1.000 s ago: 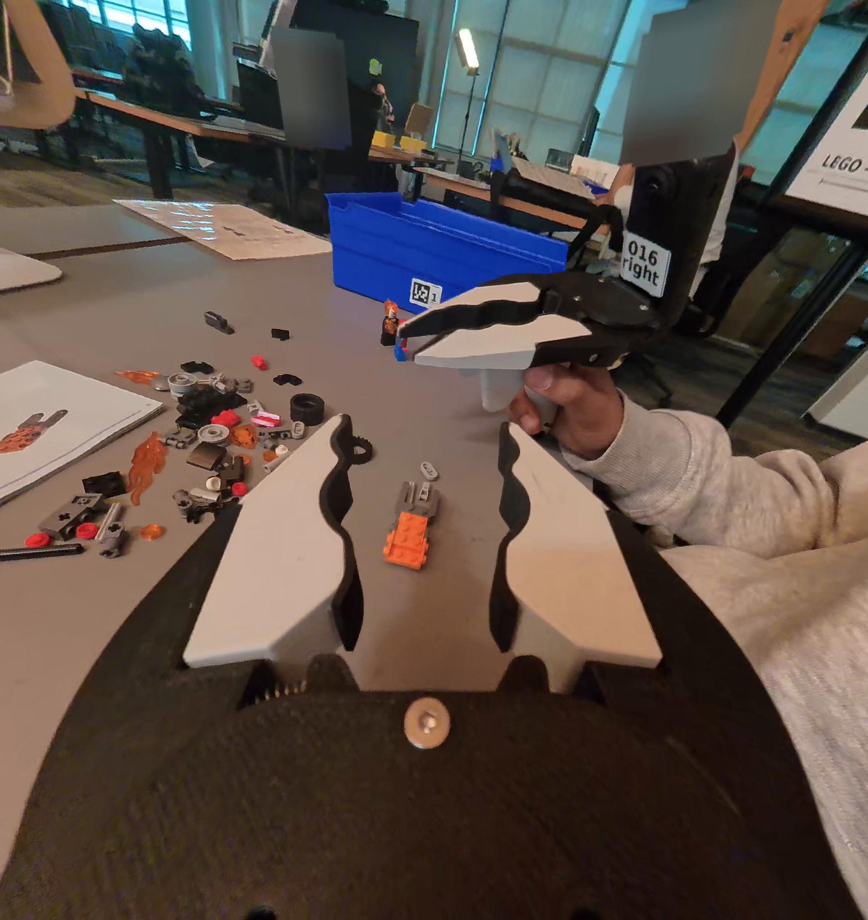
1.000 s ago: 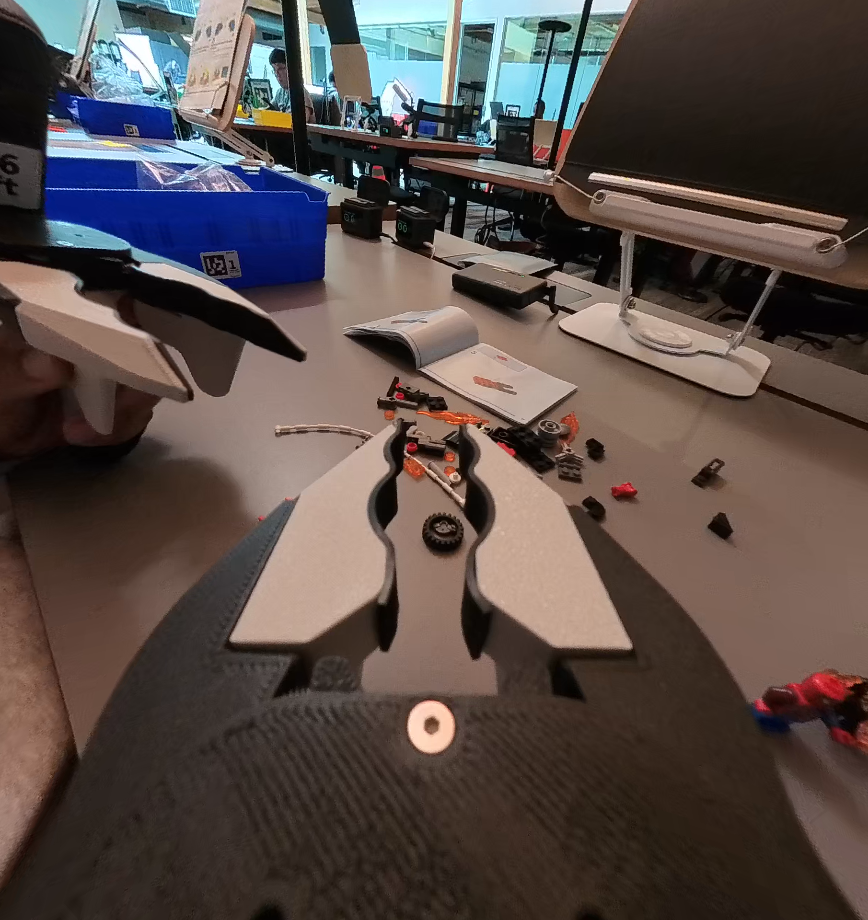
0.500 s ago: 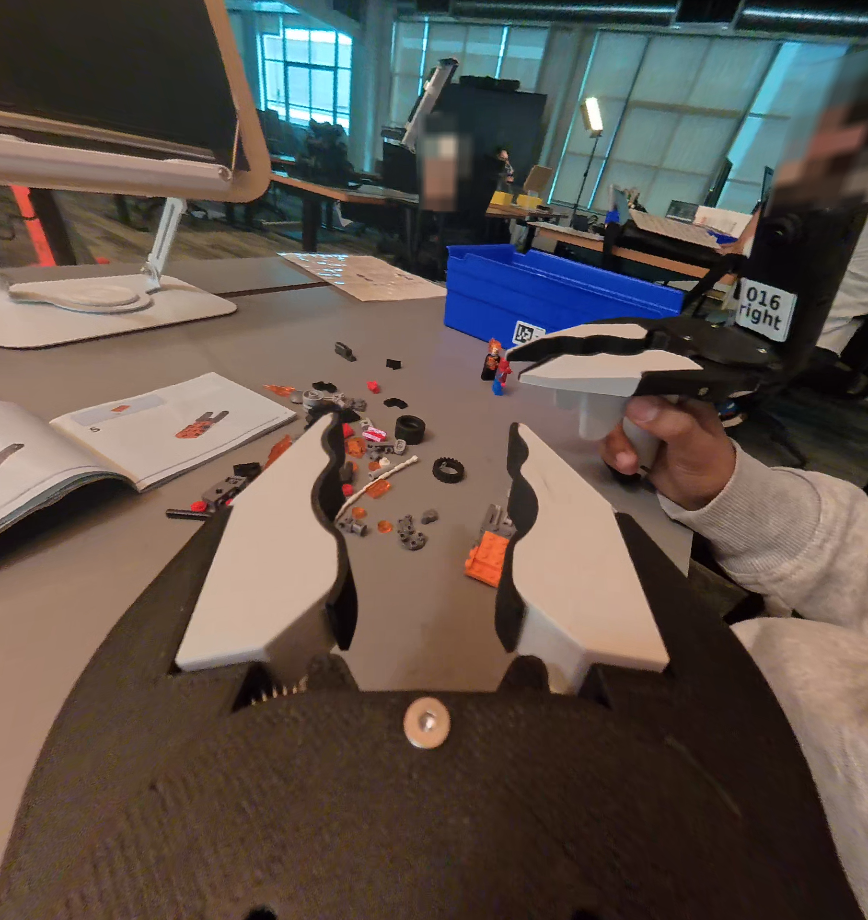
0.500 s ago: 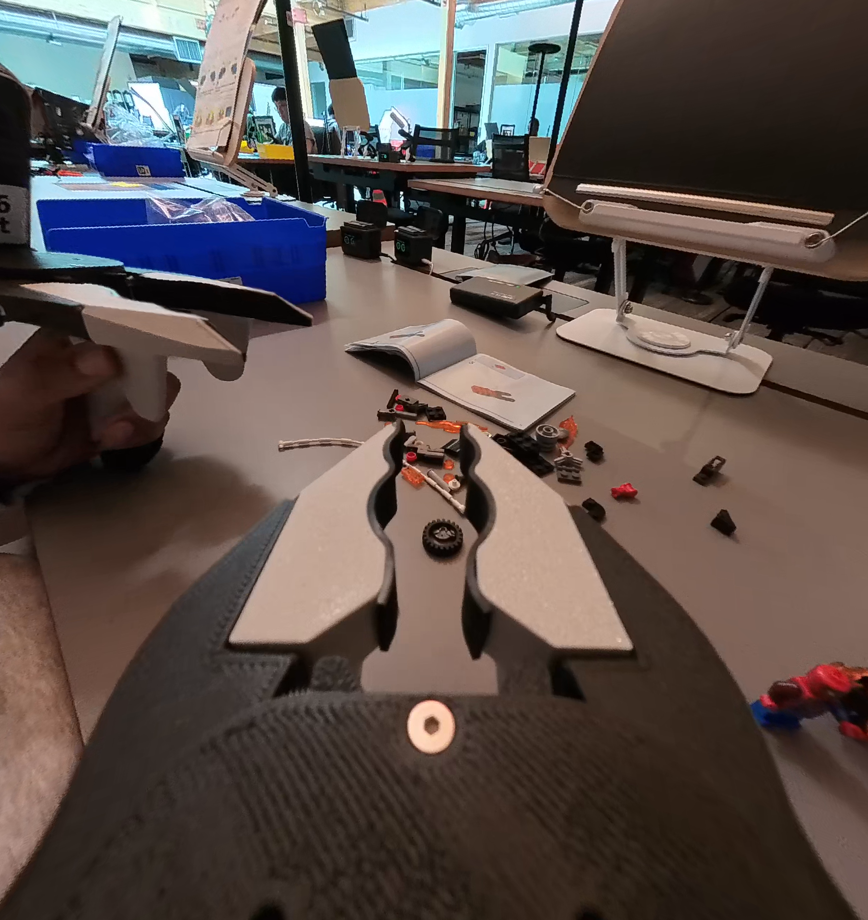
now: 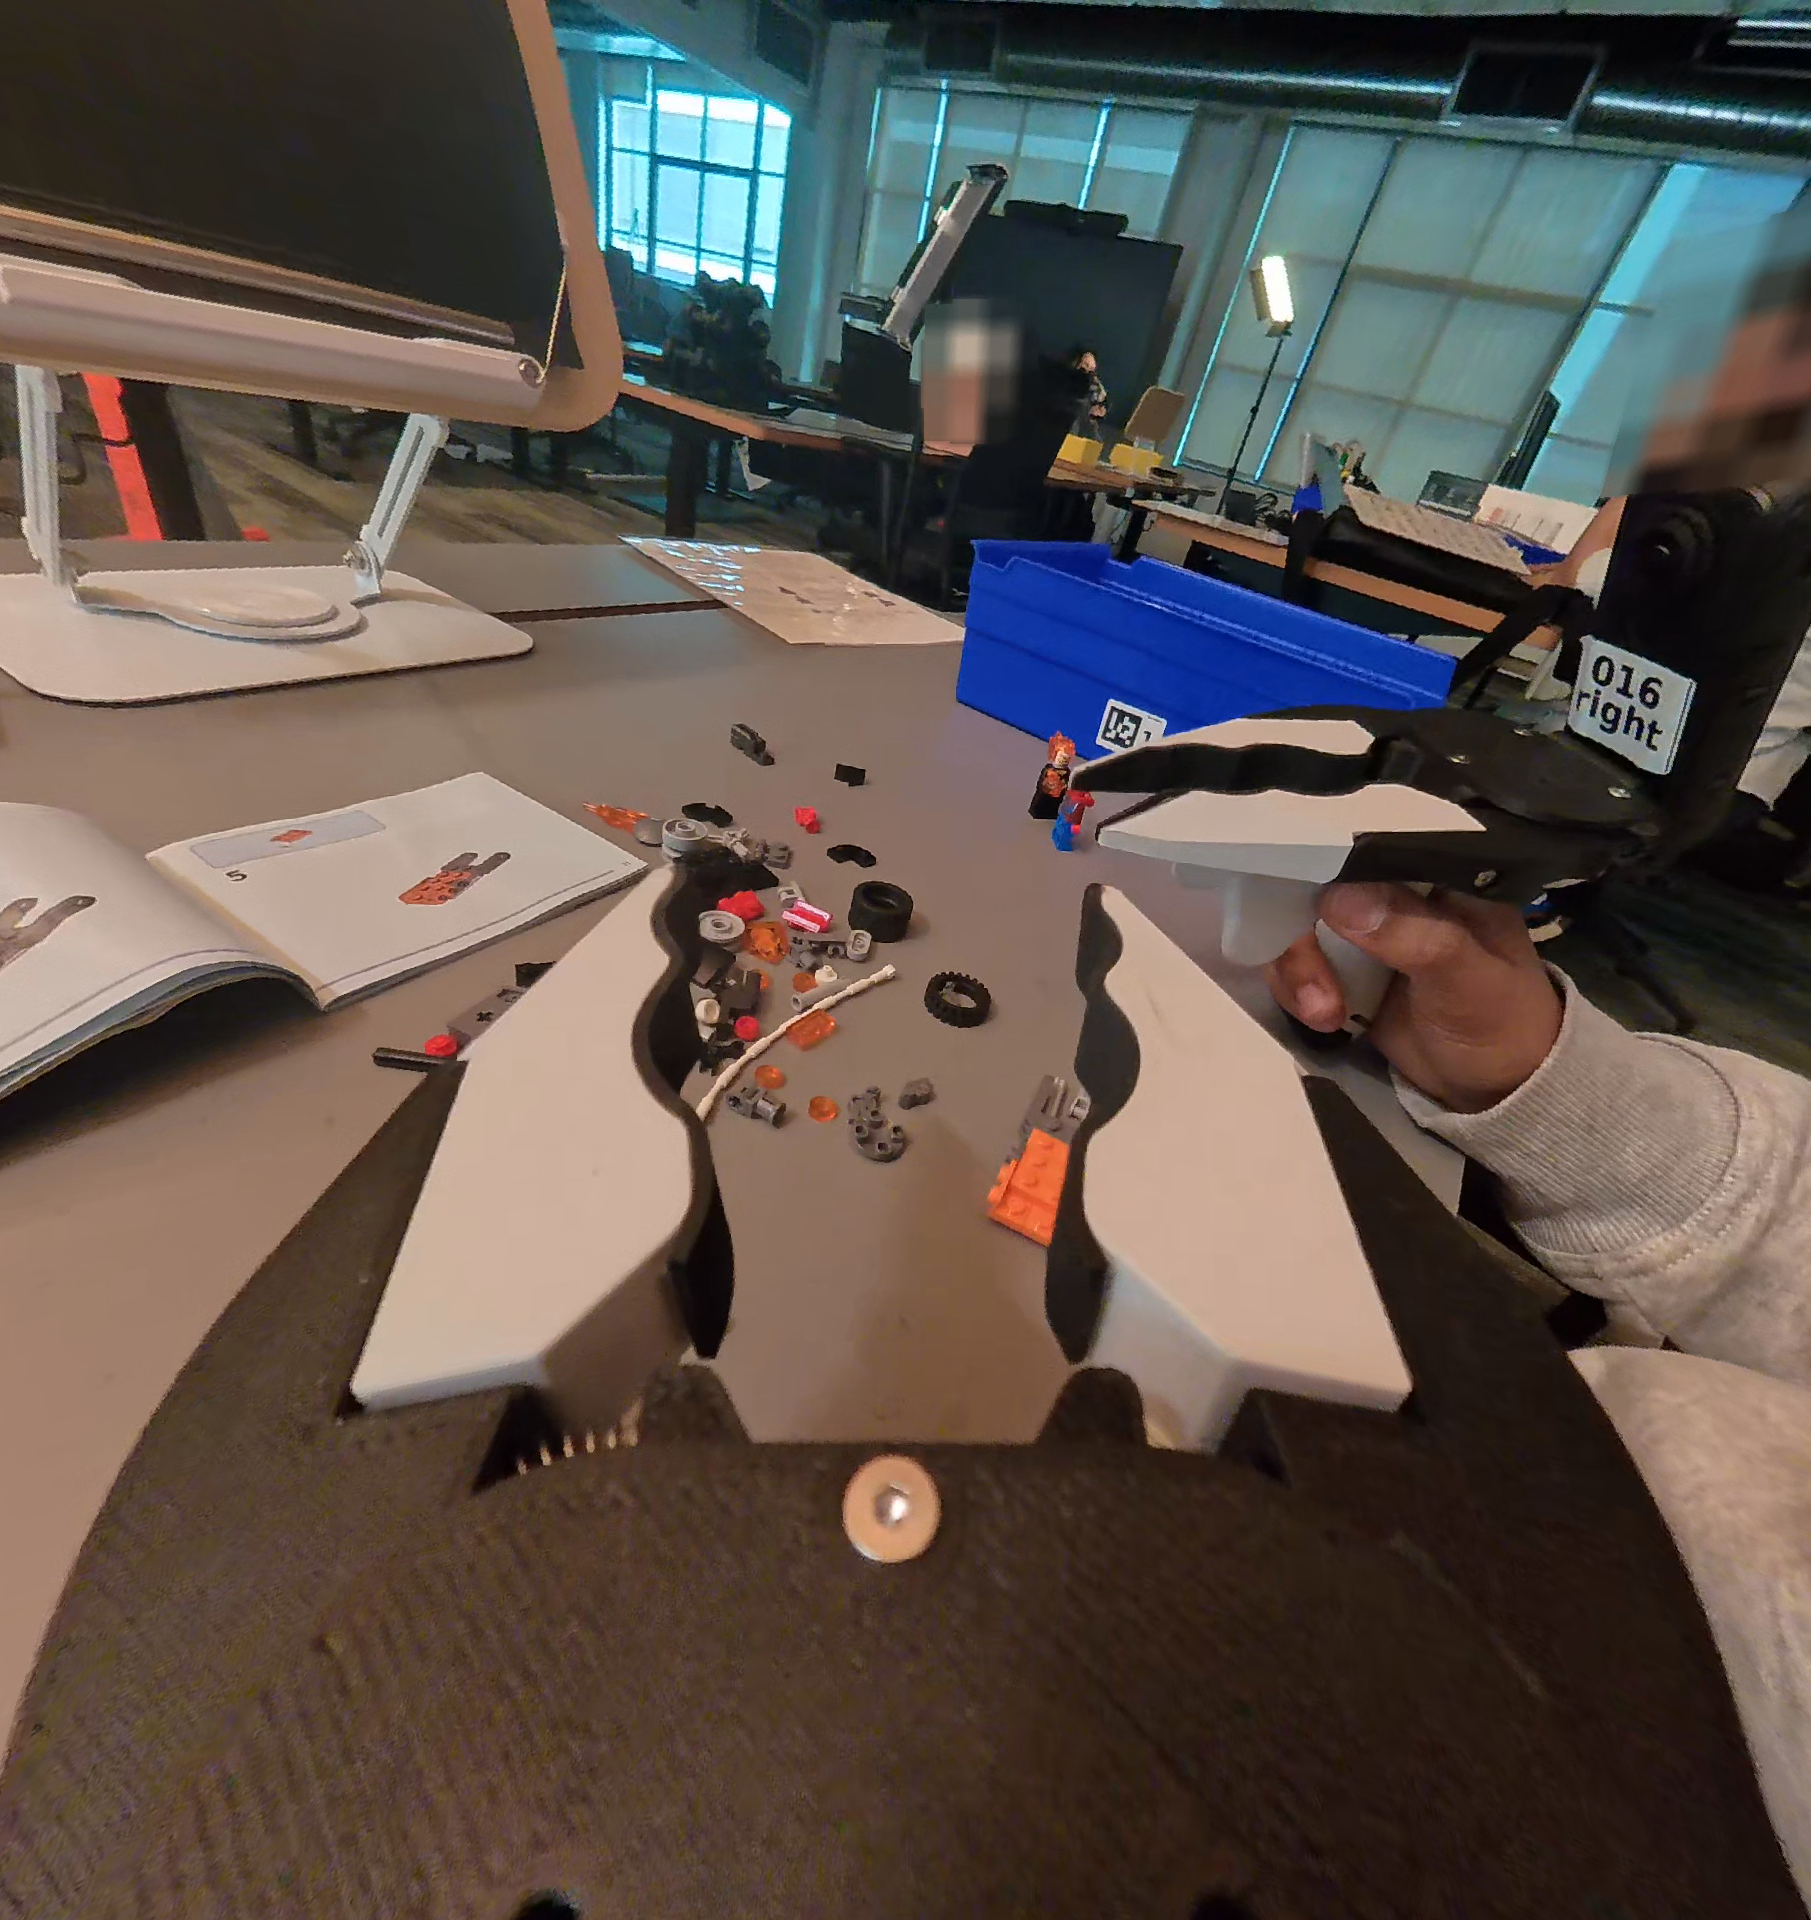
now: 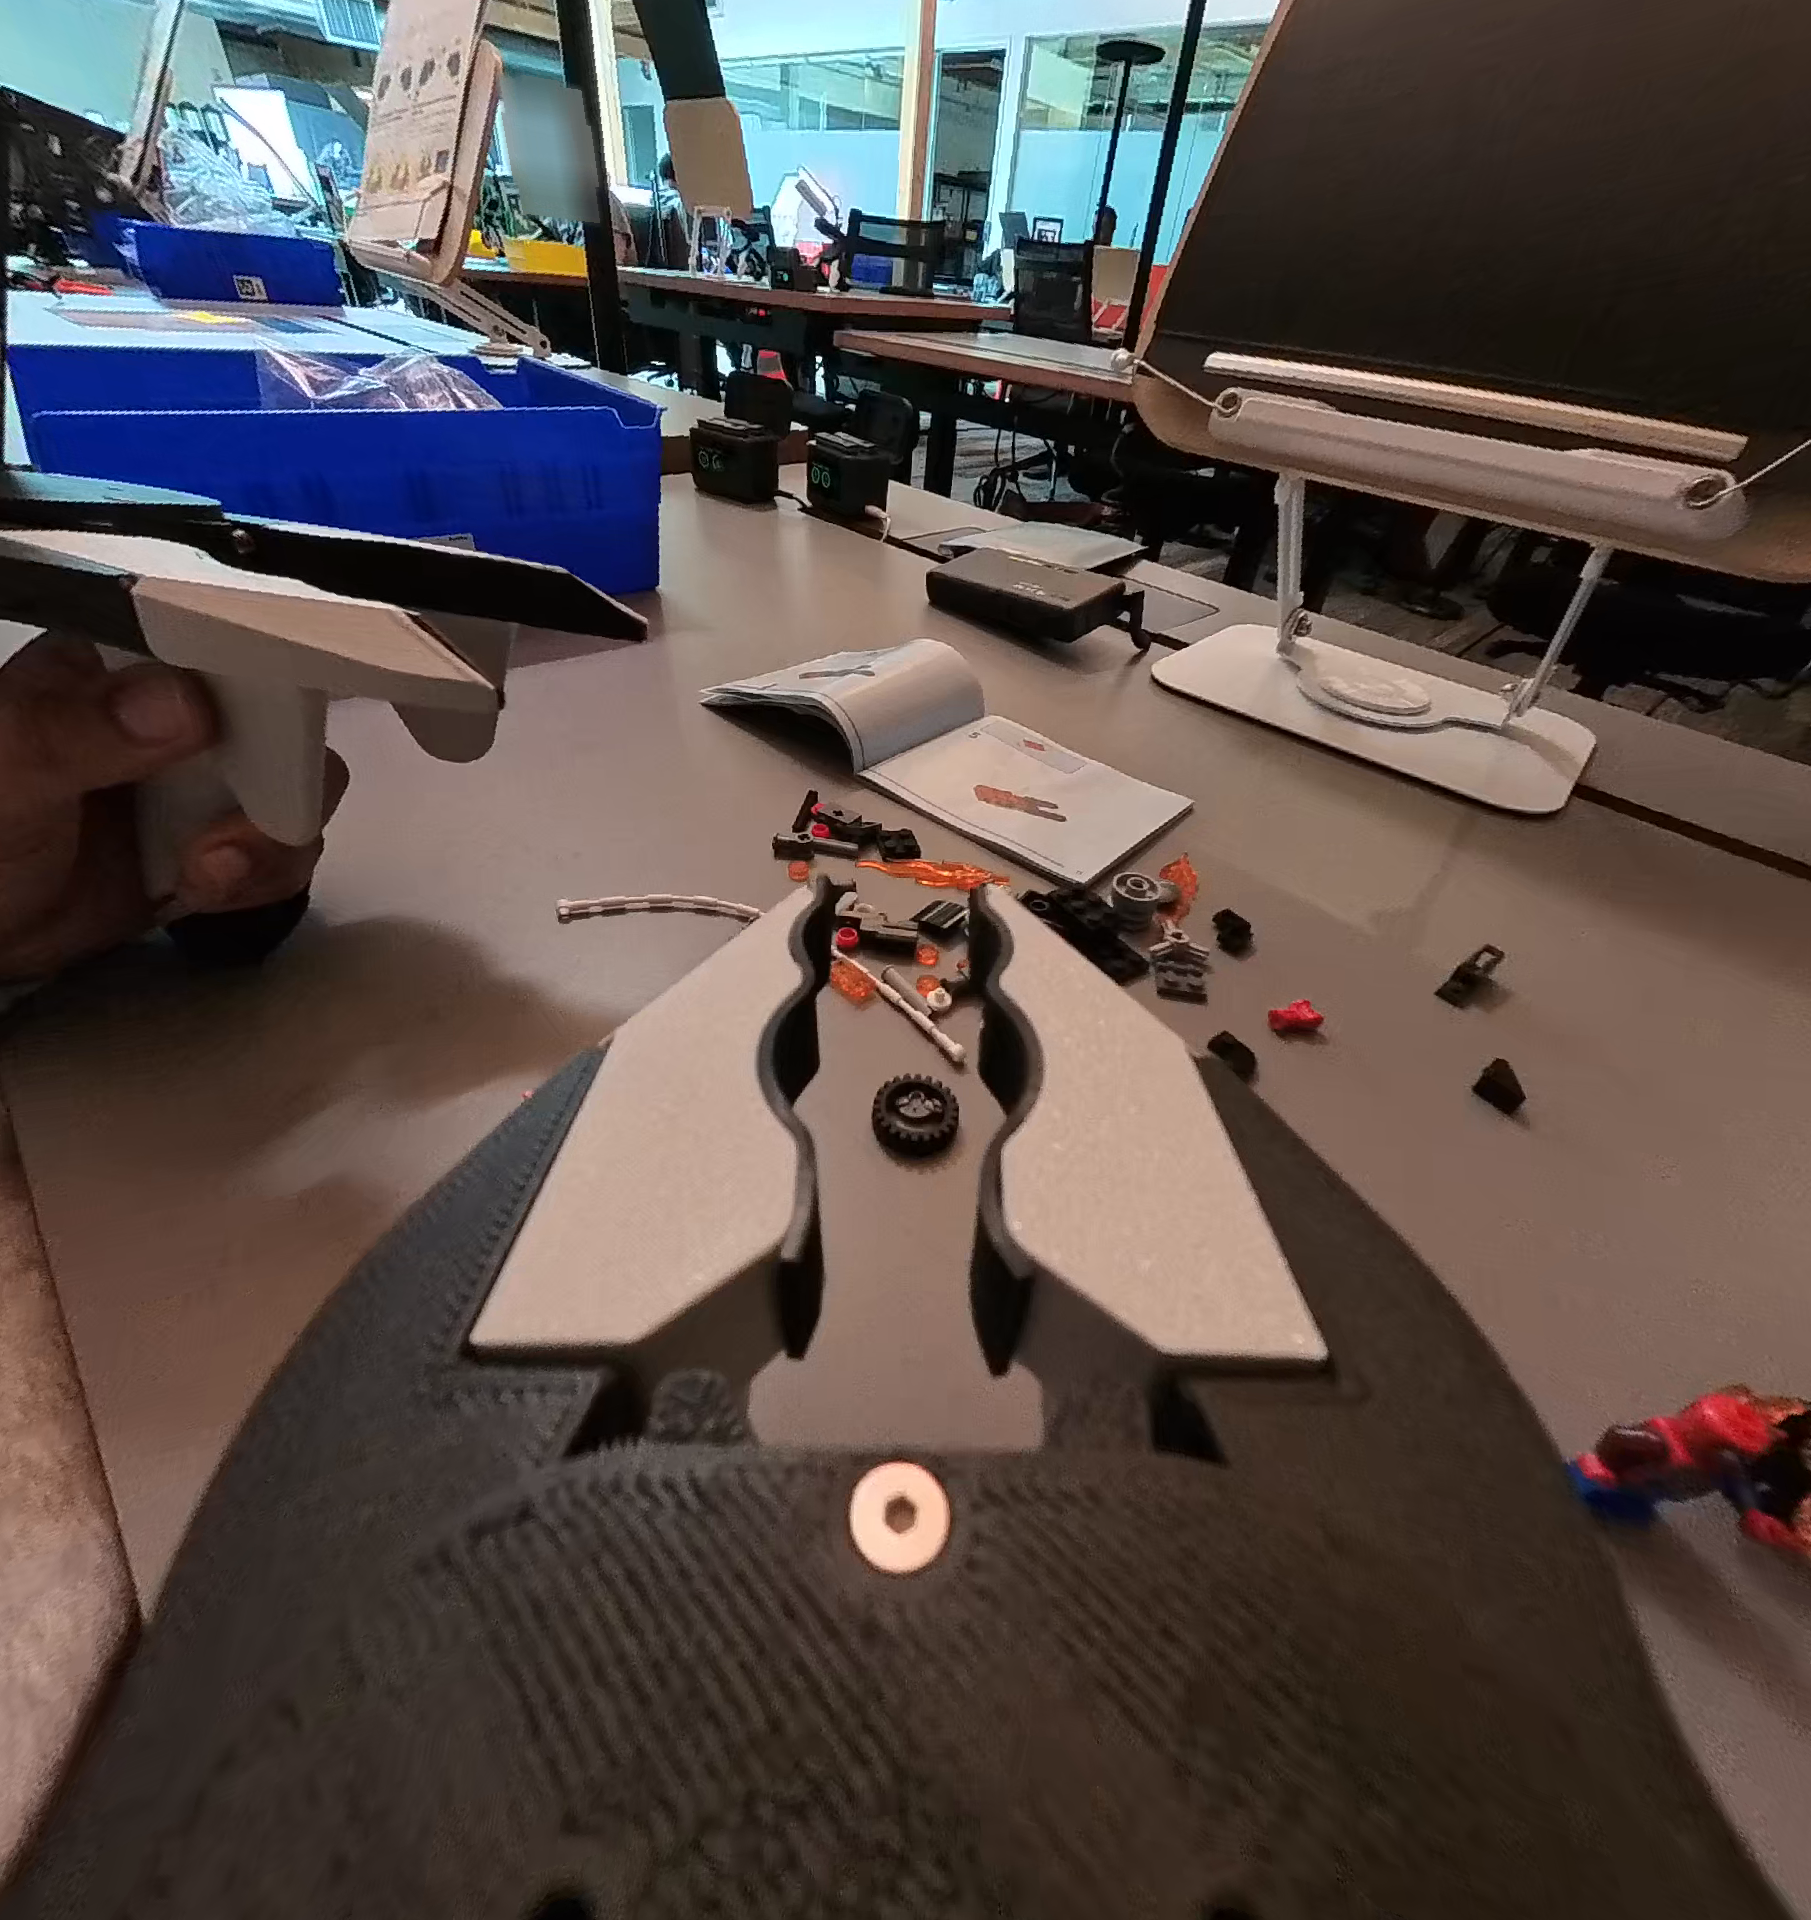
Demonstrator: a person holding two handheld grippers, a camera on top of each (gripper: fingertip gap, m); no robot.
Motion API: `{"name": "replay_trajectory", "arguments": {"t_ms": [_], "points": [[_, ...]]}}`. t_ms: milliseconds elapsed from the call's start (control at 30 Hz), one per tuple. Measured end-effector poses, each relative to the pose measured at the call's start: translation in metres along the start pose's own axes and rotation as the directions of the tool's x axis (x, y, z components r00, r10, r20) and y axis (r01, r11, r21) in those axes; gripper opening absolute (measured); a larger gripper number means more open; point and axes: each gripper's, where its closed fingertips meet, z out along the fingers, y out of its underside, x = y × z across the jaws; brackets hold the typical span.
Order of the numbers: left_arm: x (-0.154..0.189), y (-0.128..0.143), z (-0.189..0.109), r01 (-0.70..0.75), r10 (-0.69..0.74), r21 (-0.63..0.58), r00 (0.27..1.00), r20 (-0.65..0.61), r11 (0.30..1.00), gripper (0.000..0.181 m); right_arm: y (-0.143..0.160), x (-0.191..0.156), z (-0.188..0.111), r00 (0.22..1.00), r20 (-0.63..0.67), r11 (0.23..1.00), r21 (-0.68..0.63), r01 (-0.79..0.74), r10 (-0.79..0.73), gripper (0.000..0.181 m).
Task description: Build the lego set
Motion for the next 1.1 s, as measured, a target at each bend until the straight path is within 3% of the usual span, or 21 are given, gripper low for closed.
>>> {"name": "replay_trajectory", "arguments": {"t_ms": [533, 1100], "points": [[-0.002, -0.0021, -0.0043, 0.13, -0.128, 0.032, 0.99, -0.059, 0.991, 0.077, 0.0005, -0.0004, -0.0014, 0.998, -0.028, 0.999, -0.001, 0.047, -0.047, 0.024], [-0.0036, -0.0023, -0.0053, 0.138, -0.136, 0.039, 0.99, -0.048, 0.99, 0.081, -0.0011, -0.0001, -0.0027, 0.997, -0.043, 0.998, 0.012, 0.06, -0.06, 0.023]]}}
